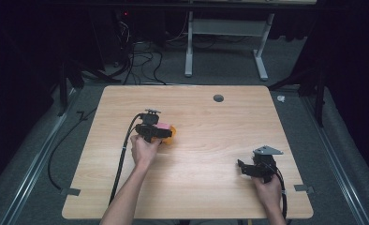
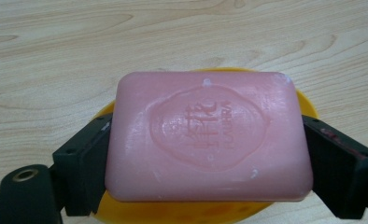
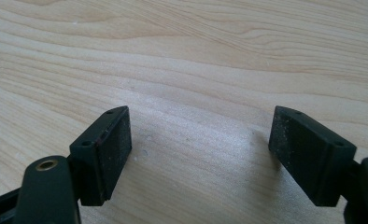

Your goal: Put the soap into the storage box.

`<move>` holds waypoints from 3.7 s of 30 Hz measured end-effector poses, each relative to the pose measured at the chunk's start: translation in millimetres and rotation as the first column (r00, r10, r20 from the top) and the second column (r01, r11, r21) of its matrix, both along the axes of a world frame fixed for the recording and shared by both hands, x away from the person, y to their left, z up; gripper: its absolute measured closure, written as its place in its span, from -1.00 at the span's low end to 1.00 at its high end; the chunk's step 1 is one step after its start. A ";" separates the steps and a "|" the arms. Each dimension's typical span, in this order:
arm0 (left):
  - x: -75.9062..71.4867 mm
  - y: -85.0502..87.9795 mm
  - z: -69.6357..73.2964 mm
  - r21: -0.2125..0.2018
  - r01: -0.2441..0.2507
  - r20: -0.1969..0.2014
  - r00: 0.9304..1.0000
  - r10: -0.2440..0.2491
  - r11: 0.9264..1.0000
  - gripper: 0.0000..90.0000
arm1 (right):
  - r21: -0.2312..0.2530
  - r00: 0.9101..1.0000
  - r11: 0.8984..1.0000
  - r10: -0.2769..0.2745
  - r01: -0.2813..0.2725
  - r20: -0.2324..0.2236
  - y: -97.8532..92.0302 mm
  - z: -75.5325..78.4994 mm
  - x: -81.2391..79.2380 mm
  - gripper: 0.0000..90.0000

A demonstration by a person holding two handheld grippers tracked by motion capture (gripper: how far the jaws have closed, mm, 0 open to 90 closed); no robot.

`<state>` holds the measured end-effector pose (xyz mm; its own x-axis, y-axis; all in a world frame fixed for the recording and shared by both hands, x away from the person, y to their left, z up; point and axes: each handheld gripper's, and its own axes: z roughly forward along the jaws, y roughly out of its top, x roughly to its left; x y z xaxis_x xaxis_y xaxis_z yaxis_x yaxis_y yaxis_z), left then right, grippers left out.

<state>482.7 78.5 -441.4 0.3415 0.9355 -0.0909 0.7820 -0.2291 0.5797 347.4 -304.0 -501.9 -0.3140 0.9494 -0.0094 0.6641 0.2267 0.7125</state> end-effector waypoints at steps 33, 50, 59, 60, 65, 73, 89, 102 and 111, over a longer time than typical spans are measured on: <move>2.2 -7.2 -8.1 0.037 -0.052 -0.020 0.998 0.053 0.998 -0.72 | -0.001 1.000 1.000 0.001 -0.001 0.000 -0.1 0.0 0.0 -0.51; -6.9 1.2 12.3 -0.022 -0.033 0.039 0.999 0.034 0.999 -0.67 | -0.002 1.000 1.000 0.002 -0.002 0.001 0.0 0.0 0.0 -0.51; -16.5 17.6 22.5 -0.041 -0.026 0.077 0.997 0.029 0.999 -0.65 | -0.002 1.000 1.000 0.002 -0.002 0.001 0.1 -0.1 0.1 -0.51; -17.8 19.7 23.2 -0.042 -0.024 0.079 0.996 0.027 0.999 -0.65 | -0.002 1.000 1.000 0.002 -0.002 0.001 0.1 -0.1 0.1 -0.51; -24.7 29.4 25.9 -0.049 -0.016 0.092 0.996 0.021 0.999 -0.64 | -0.002 1.000 1.000 0.002 -0.002 0.001 0.2 -0.1 0.1 -0.51; -36.3 43.2 31.5 -0.059 0.000 0.129 0.992 0.007 0.998 -0.60 | -0.003 1.000 1.000 0.003 -0.003 0.001 0.1 -0.1 0.1 -0.51; -60.1 69.3 44.1 -0.078 0.017 0.191 0.982 -0.002 0.997 -0.58 | -0.004 1.000 1.000 0.003 -0.003 0.001 0.1 -0.1 0.0 -0.51; -77.6 90.6 45.6 -0.099 0.010 0.226 0.974 0.013 0.995 -0.57 | -0.004 1.000 1.000 0.003 -0.003 0.001 0.1 -0.1 0.0 -0.51; -87.6 100.0 42.5 -0.115 0.019 0.232 0.973 0.008 0.993 -0.57 | -0.004 1.000 1.000 0.003 -0.003 0.001 0.1 -0.1 0.0 -0.51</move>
<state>395.1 178.5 -398.9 0.3712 0.9213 -0.1159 0.6220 -0.1541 0.7677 347.4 -303.8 -502.0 -0.3165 0.9485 -0.0133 0.6628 0.2311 0.7123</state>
